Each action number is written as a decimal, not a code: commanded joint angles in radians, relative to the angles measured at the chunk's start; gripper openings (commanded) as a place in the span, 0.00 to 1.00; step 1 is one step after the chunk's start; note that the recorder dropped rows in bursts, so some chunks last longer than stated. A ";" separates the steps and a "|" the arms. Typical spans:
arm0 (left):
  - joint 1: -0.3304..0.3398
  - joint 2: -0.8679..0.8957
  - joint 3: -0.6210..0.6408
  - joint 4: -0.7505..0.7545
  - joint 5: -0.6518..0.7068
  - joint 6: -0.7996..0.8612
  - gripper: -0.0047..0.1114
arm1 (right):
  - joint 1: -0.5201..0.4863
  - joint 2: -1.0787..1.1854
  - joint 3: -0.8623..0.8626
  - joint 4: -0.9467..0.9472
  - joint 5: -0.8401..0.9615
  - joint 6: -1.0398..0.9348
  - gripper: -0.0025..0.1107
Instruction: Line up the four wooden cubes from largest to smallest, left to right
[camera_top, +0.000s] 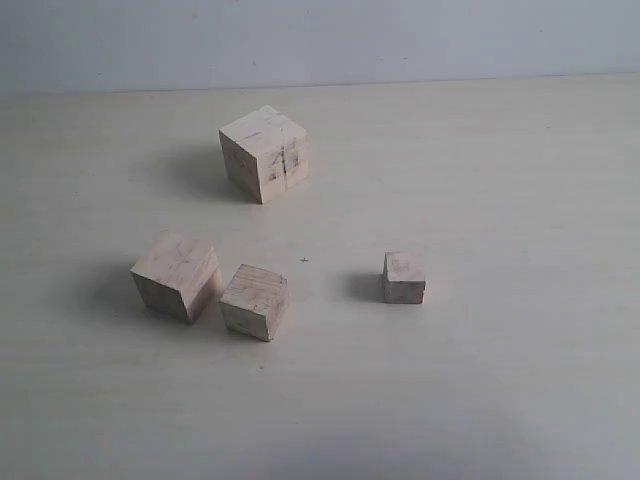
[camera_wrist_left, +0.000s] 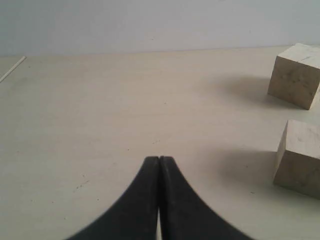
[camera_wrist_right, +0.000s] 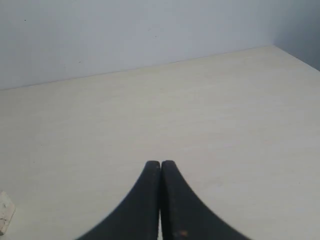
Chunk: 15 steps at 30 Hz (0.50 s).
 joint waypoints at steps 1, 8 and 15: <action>-0.004 -0.006 0.000 0.001 -0.012 0.000 0.04 | -0.007 -0.006 0.004 -0.012 -0.005 -0.011 0.02; -0.004 -0.006 0.000 0.001 -0.012 0.000 0.04 | -0.007 -0.006 0.004 -0.010 -0.037 -0.011 0.02; -0.004 -0.006 0.000 0.001 -0.012 0.000 0.04 | -0.007 -0.006 0.004 0.075 -0.385 -0.011 0.02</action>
